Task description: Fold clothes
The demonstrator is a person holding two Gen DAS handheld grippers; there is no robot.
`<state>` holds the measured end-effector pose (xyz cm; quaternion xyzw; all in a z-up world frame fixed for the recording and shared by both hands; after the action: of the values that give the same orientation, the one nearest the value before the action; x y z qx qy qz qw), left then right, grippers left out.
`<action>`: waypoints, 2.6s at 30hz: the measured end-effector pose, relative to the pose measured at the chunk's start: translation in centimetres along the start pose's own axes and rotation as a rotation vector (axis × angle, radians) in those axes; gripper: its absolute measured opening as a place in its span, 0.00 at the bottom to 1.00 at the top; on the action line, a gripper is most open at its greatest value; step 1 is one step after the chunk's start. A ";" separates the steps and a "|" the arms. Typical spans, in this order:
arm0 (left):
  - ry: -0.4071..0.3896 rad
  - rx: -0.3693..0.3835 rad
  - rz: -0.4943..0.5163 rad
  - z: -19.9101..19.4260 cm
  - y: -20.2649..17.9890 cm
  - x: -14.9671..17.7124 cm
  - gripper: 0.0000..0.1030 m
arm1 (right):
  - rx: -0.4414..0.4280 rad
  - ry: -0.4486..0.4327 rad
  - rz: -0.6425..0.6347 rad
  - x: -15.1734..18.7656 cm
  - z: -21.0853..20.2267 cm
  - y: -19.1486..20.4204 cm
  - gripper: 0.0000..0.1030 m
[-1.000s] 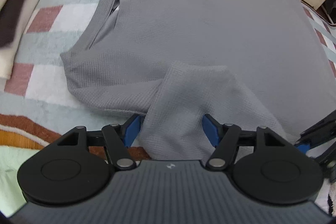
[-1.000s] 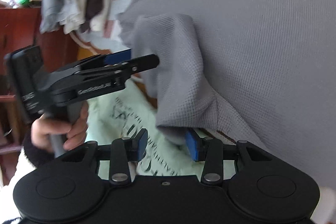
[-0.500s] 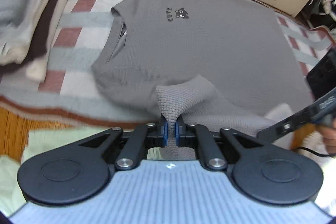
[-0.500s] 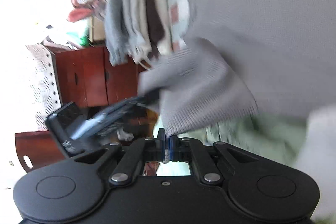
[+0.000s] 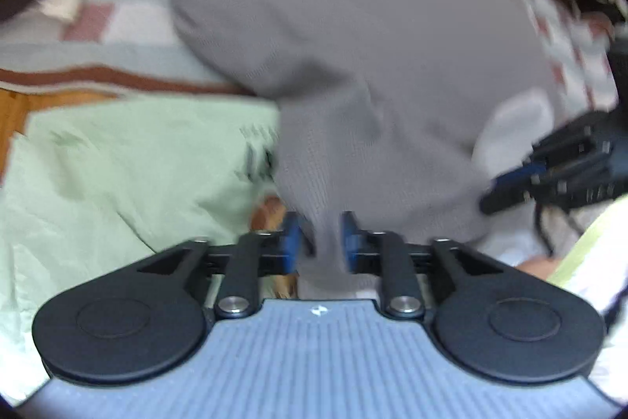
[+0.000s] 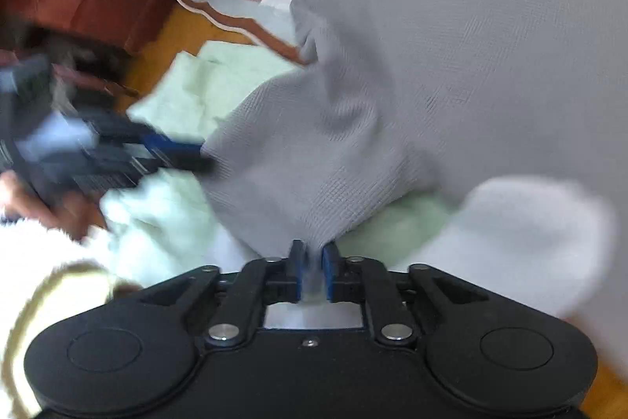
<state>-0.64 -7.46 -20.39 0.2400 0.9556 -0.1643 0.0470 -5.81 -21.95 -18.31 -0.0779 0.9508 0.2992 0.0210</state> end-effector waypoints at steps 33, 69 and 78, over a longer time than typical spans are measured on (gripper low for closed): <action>-0.168 0.018 -0.240 10.1 8.9 -9.6 0.05 | -0.204 -0.091 -0.039 -8.1 12.0 4.7 0.15; -0.344 -0.333 0.367 -10.4 1.8 -38.3 0.60 | 0.511 -0.616 0.031 -28.2 -16.7 -9.4 0.45; -0.286 -0.320 0.343 3.3 0.8 -44.3 0.60 | 0.442 -0.594 0.209 -30.9 -12.9 -23.1 0.45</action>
<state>38.78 -27.56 -16.22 0.3623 0.8984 -0.0329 0.2460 28.49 -43.81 -18.11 0.1158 0.9476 0.0971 0.2813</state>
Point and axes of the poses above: each gripper's, at about its wrist camera, not at the fingertips, and z roughly the way its jaws point, y to its left, x to its underside, the point moved 8 cm from there along z, roughly the way its jaws point, and after that the axes turned 6 degrees about y, right-handed, at the moved point
